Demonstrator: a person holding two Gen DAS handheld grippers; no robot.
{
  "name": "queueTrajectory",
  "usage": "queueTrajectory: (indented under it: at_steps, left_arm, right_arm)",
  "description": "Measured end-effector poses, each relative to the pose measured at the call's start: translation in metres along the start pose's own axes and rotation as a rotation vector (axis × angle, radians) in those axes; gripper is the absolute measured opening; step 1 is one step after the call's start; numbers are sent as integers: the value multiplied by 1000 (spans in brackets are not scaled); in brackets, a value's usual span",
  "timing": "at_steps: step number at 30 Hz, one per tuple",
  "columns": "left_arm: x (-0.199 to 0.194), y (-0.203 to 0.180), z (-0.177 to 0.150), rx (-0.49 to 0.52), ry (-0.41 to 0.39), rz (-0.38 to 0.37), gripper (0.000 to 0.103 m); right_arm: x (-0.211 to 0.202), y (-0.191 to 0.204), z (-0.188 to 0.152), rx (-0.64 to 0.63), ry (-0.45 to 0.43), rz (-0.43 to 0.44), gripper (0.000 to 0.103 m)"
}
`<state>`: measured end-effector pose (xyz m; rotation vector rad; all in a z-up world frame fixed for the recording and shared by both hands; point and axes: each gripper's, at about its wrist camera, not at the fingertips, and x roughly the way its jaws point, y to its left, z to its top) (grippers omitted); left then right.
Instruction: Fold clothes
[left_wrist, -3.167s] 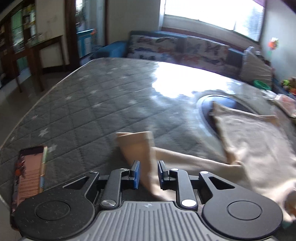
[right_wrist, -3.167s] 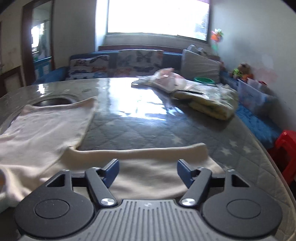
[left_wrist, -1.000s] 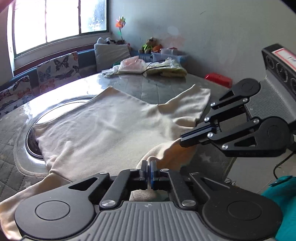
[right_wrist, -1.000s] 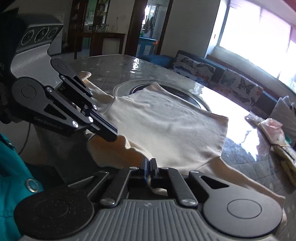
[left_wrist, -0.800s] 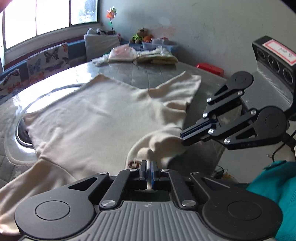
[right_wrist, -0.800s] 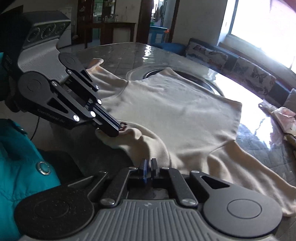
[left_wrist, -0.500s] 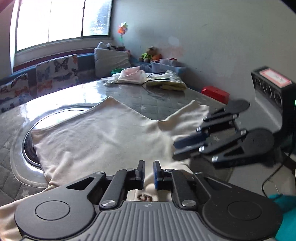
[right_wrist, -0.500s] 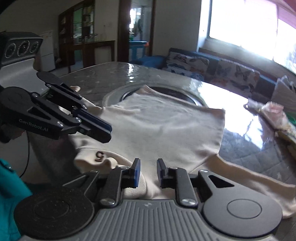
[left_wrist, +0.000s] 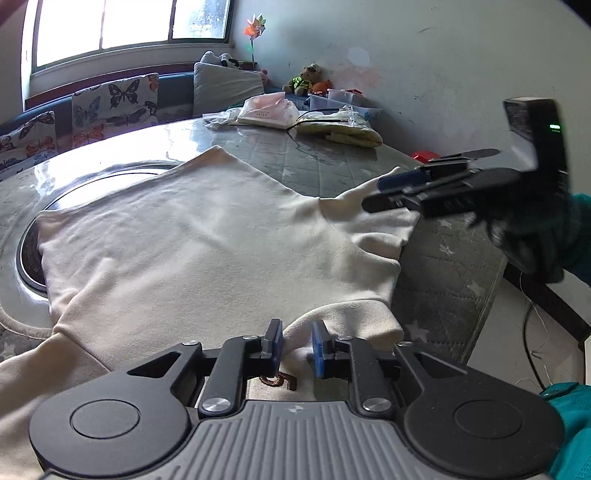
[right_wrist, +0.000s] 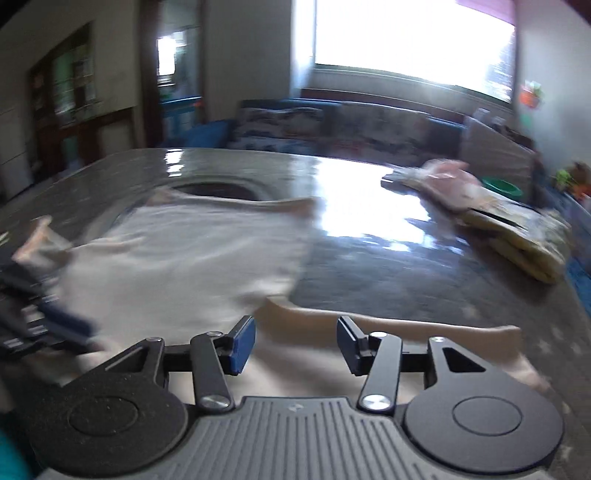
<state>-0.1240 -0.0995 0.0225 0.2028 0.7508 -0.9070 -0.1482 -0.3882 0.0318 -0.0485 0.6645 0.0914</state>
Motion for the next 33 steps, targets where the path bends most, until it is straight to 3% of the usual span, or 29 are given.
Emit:
queueTrajectory:
  at_steps: [5, 9, 13, 16, 21, 24, 29, 33]
  left_arm:
    - [-2, 2, -1, -19, -3, -3, 22]
    - [-19, 16, -4, -76, -47, 57, 33]
    - [-38, 32, -6, -134, -95, 122, 36]
    - [-59, 62, -10, -231, -148, 232, 40]
    - [-86, 128, -24, -428, -184, 414, 40]
    - [-93, 158, -36, -497, -174, 495, 40]
    - [-113, 173, -62, -591, -148, 679, 41]
    - [-135, 172, -82, -629, -128, 835, 43]
  right_arm:
    - [33, -52, -5, 94, 37, -126, 53]
    - [36, -79, -12, 172, 19, -188, 62]
    - [30, -88, -15, 215, -6, -208, 63]
    - [25, -81, -15, 214, -37, -183, 82]
    - [36, -62, -15, 184, -18, -161, 88]
    - [40, -58, -13, 177, -5, -165, 94]
    - [42, -60, -13, 192, 9, -176, 103]
    - [45, -60, -13, 187, 20, -183, 103]
